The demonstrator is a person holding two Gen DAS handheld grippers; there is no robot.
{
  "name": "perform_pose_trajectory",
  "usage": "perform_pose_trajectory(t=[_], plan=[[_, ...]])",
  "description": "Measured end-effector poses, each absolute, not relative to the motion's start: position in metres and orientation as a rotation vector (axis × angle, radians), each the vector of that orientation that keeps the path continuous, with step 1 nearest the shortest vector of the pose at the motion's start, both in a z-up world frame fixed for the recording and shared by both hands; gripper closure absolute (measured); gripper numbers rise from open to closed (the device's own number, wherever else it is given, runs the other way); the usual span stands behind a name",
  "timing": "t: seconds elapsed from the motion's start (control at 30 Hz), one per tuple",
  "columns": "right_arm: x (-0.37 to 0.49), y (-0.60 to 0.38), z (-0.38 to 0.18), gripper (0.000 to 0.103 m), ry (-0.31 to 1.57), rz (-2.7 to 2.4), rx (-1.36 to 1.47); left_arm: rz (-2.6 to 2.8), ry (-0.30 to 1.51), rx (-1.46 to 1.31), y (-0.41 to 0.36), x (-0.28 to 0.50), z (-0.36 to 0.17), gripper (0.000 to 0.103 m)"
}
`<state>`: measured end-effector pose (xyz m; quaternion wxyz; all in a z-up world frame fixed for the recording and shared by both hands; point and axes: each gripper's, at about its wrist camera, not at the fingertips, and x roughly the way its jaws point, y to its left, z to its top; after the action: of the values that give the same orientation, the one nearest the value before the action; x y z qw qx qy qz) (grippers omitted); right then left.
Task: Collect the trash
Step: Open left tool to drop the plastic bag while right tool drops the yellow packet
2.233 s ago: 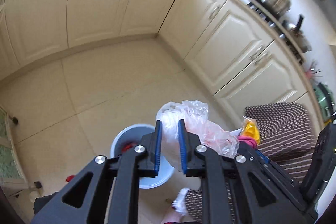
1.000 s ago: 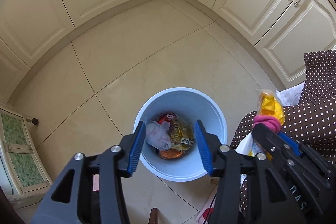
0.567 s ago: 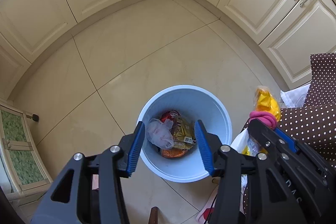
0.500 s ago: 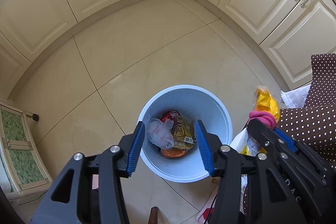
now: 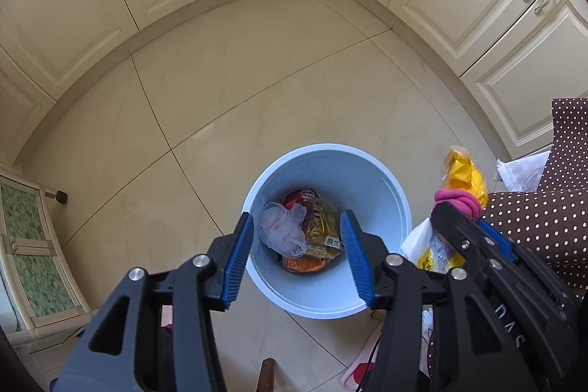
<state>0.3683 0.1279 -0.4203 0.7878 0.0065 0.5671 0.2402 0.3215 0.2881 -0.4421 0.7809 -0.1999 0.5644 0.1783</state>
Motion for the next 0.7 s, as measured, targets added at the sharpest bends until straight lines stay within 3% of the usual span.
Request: perform_pose_trajectory(t=[0.5,0.6,0.7], plan=[[0.371,0.126,-0.4261,0.077,1.223,0.51,0.029,0.39,1.223,-0.446,0.2935,0.322,-0.4461,0.053],[0.3724,0.1239,-0.4278,0.073,1.224,0.505,0.029,0.394,1.224,-0.447,0.2947,0.322,-0.4465,0.053],[0.3733,0.1217,-0.4283,0.062,1.222,0.491,0.026,0.403,1.222,-0.455,0.2957,0.3211,-0.4471,0.053]])
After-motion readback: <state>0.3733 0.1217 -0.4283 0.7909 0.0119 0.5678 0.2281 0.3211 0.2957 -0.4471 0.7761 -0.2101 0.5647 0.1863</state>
